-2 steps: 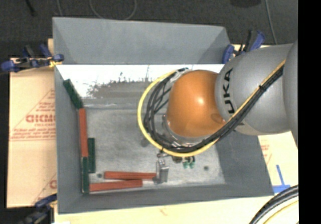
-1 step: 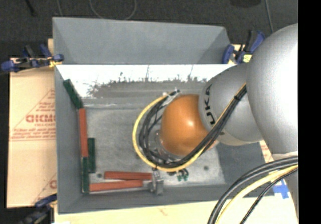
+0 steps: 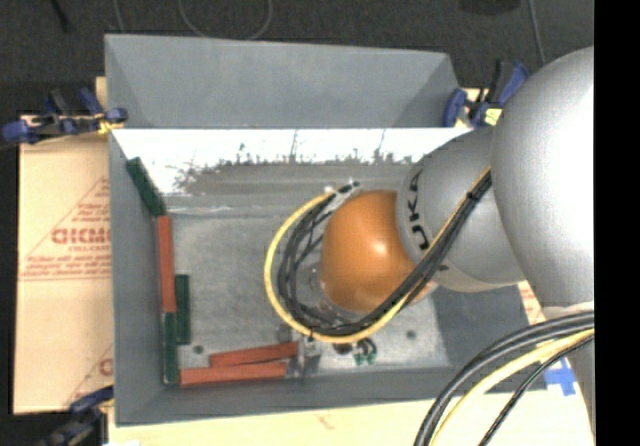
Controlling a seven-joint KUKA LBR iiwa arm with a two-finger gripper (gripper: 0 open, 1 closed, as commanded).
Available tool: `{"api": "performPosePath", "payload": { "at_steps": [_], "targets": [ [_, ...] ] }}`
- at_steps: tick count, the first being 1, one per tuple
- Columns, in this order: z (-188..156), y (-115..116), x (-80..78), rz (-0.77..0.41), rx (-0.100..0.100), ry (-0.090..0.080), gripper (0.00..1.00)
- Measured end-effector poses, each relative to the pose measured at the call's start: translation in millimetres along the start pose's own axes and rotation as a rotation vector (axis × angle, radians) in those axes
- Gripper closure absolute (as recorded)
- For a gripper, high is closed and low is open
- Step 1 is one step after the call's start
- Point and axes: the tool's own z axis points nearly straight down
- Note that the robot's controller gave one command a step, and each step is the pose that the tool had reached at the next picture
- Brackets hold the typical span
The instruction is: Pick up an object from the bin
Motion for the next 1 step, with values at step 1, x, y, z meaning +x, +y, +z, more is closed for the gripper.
{"api": "performPosePath", "payload": {
  "at_steps": [1],
  "targets": [
    [-133.1, -50.4, -11.3, -0.259, 0.003, 0.000, 1.00]
  ]
}}
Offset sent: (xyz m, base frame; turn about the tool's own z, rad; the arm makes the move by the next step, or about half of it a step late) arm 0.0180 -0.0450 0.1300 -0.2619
